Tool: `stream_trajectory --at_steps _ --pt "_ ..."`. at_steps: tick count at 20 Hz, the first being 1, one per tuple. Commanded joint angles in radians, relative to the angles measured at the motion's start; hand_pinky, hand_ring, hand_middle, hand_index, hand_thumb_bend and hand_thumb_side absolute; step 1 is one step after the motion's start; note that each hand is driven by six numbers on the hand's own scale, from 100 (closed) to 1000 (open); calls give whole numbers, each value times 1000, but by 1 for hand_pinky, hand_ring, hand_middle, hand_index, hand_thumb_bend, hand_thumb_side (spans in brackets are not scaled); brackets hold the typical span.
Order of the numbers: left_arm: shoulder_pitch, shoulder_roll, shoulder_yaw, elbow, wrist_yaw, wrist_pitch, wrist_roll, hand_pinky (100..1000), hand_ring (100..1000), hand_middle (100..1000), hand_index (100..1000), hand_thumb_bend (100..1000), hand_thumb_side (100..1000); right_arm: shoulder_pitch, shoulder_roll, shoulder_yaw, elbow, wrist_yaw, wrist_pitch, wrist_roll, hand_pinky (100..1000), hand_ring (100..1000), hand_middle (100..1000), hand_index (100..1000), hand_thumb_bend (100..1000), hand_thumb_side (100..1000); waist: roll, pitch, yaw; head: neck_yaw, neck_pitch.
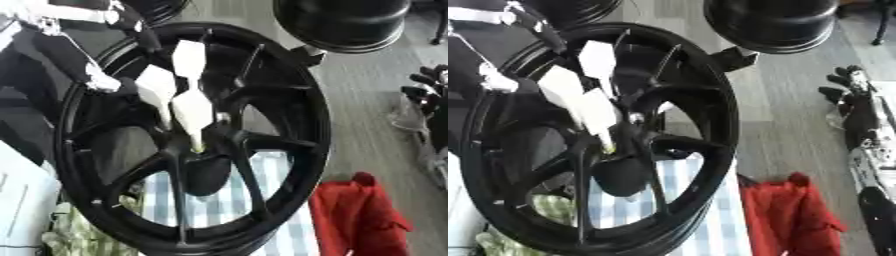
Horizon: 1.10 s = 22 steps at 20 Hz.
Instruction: Pull the pin out of the wheel hub.
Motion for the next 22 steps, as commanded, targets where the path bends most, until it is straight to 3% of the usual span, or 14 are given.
stream_trajectory --at_steps 1,4,8,16,22 --pt "-17 30 -1 -31 2 -120 -111 867 829 742 864 359 463 -9 -37 -2 -6 -1 0 3 896 692 732 802 100 772 2 -20 -2 -1 -12" --pt "-11 43 -11 -59 5 -121 -111 869 831 743 859 383 474 -9 -38 -1 -6 -1 0 4 896 692 732 802 100 772 3 -19 -2 -1 -11" --pt "-11 48 -19 -69 -39 -128 -111 877 838 751 862 482 444 -9 -39 -1 -6 -1 0 6 896 692 733 802 100 772 3 -20 -2 4 -13" --pt "-15 38 7 -60 -94 -166 -111 878 841 759 868 491 404 -9 -38 3 -1 0 1 11 896 691 733 802 100 775 0 -17 -3 5 -15" --pt "-16 28 -2 -47 -93 -161 -111 884 847 770 871 482 448 -12 -38 5 0 0 3 15 896 691 733 802 100 776 1 -17 -6 6 -15"
